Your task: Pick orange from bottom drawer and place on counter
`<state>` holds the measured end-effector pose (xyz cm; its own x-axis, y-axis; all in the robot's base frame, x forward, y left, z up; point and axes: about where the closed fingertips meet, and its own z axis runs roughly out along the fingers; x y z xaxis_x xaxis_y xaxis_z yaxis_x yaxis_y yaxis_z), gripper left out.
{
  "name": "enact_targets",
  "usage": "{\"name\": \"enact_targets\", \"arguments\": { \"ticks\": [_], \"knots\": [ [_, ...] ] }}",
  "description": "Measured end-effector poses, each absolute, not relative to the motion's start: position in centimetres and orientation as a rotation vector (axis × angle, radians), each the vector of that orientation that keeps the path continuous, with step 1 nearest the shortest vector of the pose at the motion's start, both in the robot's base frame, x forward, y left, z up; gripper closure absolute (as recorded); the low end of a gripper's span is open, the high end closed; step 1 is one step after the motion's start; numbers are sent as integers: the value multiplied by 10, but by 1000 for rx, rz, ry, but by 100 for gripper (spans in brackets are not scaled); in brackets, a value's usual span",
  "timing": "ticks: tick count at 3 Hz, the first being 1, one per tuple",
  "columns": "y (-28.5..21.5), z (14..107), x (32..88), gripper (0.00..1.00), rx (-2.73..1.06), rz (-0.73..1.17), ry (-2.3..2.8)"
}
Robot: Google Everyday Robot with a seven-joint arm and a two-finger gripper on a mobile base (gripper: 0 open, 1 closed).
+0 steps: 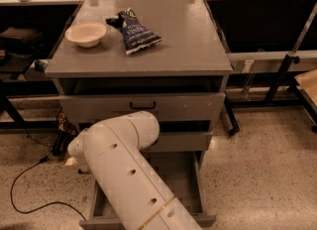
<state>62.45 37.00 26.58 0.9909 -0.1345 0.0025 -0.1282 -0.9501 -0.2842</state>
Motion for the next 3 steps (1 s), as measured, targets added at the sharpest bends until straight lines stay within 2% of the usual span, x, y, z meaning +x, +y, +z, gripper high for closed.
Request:
{"name": "enact_targets", "arguments": {
  "ticks": [2, 3],
  "knots": [
    [331, 243, 566, 0, -2875, -57, 191],
    [278, 217, 522, 0, -2880, -21, 242]
  ]
}}
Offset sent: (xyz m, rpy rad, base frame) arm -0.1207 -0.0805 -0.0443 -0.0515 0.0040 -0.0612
